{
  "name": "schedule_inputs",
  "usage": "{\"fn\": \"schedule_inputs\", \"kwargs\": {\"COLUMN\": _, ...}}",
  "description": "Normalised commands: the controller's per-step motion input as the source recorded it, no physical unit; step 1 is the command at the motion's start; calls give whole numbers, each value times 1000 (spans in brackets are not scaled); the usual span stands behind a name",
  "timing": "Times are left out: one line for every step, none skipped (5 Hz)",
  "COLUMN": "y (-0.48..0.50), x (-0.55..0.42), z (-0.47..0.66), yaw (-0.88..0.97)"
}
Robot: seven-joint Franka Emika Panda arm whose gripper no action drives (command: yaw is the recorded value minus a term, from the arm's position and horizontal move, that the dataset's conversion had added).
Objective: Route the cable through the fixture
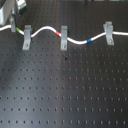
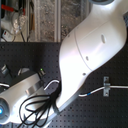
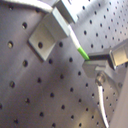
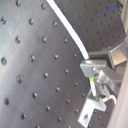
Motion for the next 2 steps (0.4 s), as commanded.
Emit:
{"fn": "schedule_inputs", "kwargs": {"y": 28, "x": -196, "z": 7, "yaw": 0}}
{"fn": "schedule_inputs", "kwargs": {"y": 9, "x": -124, "z": 1, "yaw": 0}}
